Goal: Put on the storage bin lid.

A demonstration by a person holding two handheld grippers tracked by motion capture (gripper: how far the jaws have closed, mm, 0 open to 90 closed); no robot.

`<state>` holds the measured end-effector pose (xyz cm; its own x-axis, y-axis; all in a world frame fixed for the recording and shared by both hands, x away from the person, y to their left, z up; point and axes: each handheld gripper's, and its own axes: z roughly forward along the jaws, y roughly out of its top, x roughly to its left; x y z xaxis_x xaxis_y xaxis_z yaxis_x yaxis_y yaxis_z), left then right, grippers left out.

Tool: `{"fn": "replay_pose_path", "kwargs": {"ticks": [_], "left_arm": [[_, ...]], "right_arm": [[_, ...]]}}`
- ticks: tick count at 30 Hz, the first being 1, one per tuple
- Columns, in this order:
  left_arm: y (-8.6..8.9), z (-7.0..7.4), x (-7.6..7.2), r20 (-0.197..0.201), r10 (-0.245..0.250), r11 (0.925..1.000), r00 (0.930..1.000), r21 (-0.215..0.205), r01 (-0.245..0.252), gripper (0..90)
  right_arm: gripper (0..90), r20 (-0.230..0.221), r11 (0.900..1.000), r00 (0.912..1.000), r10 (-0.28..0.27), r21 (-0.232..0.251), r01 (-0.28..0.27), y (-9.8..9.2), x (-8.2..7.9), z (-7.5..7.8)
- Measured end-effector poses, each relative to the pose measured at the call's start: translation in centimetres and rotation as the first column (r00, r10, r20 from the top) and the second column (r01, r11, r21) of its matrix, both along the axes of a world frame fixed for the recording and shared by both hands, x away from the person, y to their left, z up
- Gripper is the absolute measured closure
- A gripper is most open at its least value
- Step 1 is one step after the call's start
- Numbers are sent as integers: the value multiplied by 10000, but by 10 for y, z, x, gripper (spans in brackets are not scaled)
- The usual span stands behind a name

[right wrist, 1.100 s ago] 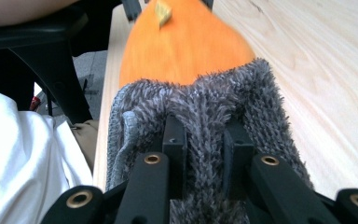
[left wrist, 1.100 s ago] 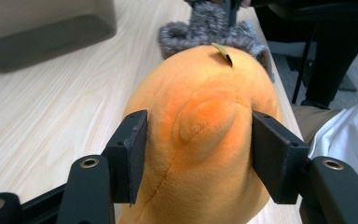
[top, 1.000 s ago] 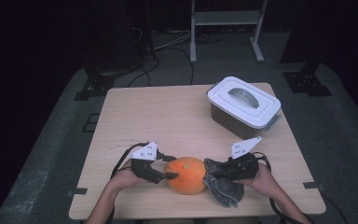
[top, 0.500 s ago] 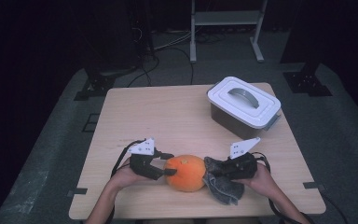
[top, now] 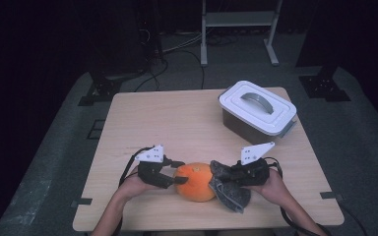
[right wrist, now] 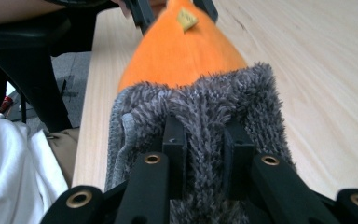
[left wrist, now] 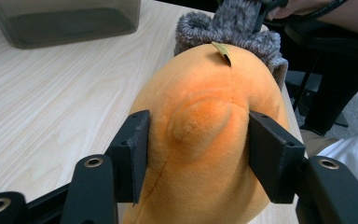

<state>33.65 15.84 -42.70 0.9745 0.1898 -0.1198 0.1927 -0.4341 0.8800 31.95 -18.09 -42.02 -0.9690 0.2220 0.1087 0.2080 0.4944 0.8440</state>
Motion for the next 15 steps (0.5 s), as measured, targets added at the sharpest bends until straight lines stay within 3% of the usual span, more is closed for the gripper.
{"fn": "replay_pose_path", "kwargs": {"ticks": [4, 7, 9, 11, 15], "left_arm": [[0, 1, 1, -86, 94, 9999, 9999, -72, -95, 437], [-2, 4, 0, -180, 124, 9998, 9998, -168, -127, 452], [-4, 8, -1, -172, 114, 9997, 9998, -225, -118, 453], [-6, 10, -3, -129, 31, 9995, 9999, -330, -35, 453], [-15, 13, -8, 135, -101, 9993, 9999, -357, 106, 455]], "right_arm": [[743, -257, 9984, 9993, -283, -488, 270, -7, 0, -13], [743, -242, 9961, 9989, -402, -802, 381, -12, 0, -13], [743, -31, 9969, 9989, -459, -646, 456, -12, -1, -5], [743, 219, 9991, 9990, -379, -175, 382, -10, -2, 7], [743, 742, 9987, 9972, 34, 495, -71, 7, -5, 30]]}}
